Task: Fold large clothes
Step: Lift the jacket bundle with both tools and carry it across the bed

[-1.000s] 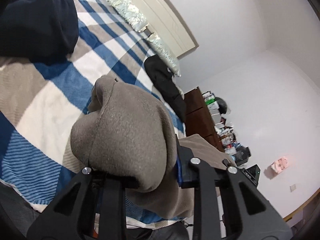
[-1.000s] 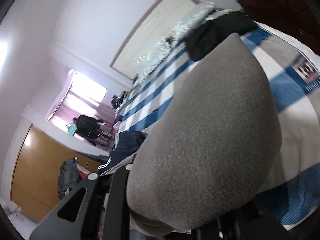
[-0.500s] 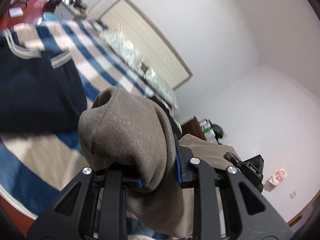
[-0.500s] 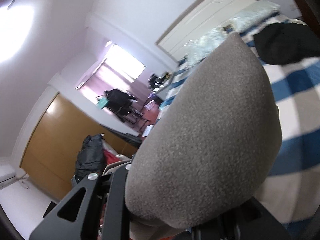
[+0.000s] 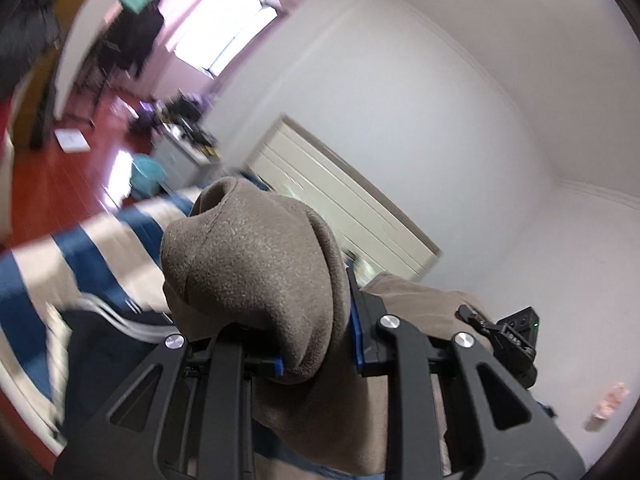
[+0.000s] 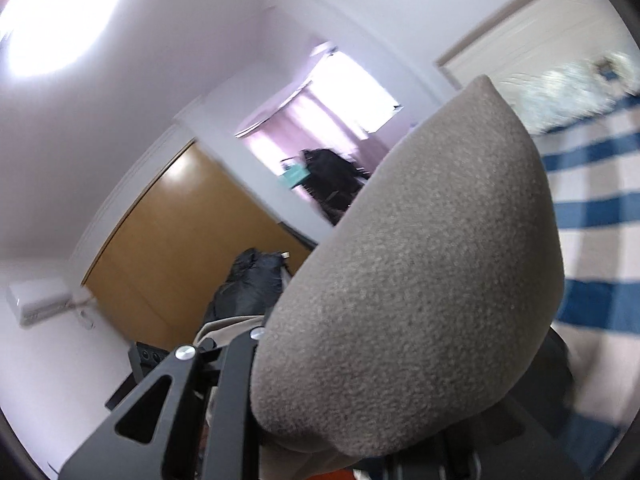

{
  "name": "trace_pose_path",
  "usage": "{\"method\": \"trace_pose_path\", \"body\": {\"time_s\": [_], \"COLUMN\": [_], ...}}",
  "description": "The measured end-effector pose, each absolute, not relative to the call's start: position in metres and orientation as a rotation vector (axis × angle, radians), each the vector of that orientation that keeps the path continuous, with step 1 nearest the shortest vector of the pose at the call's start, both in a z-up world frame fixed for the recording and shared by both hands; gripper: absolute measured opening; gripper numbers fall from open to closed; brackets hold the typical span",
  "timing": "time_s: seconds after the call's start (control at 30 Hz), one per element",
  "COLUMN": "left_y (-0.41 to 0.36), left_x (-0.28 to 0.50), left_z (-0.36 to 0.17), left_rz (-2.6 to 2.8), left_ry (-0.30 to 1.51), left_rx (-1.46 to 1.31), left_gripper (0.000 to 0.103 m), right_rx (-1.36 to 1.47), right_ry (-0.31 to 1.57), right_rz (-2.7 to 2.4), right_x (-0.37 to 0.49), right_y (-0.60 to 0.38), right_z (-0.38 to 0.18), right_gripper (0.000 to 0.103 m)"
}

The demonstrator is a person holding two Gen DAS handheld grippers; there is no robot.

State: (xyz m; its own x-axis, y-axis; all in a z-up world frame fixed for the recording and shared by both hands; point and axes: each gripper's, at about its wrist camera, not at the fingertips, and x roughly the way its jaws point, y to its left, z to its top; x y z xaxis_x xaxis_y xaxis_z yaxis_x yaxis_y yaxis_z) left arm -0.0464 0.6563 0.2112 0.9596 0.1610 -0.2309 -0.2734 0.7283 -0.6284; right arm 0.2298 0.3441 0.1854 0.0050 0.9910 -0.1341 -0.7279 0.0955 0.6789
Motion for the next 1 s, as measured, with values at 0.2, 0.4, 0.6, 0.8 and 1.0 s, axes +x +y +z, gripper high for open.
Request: {"method": "trace_pose_path", "body": {"time_s": [0.2, 0.4, 0.6, 0.8, 1.0], "left_y": [0.715, 0.722, 0.677, 0.658, 0.656], "left_x": [-0.064, -0.088, -0.129, -0.138, -0.126], "left_z": [0.151, -0.011, -0.151, -0.142, -0.129], "left_rz": [0.371, 0.498, 0.546, 0.513, 0.523], "left_ry": [0.103, 0.193, 0.222, 0.214, 0.311], "left_rx": [-0.653, -0.789, -1.019, -1.008, -0.911], "left_gripper": [0.023, 0.023, 0.023, 0.023, 0.025], "right_rx": [0.303, 0.202, 0.366, 0.416, 0.394], "right_ry": [0.686, 0.93, 1.129, 1.105, 1.102], "right_rz": [1.498, 1.406, 1.307, 1.352, 1.331], "right_x": [0.244, 0.26, 0.272, 0.266, 0.271], "right_y": [0.45, 0.467, 0.423, 0.399, 0.388], "right_z": [0.124, -0.05, -0.174, -0.171, -0.152], "right_gripper": [0.016, 0.017, 0.017, 0.017, 0.023]}}
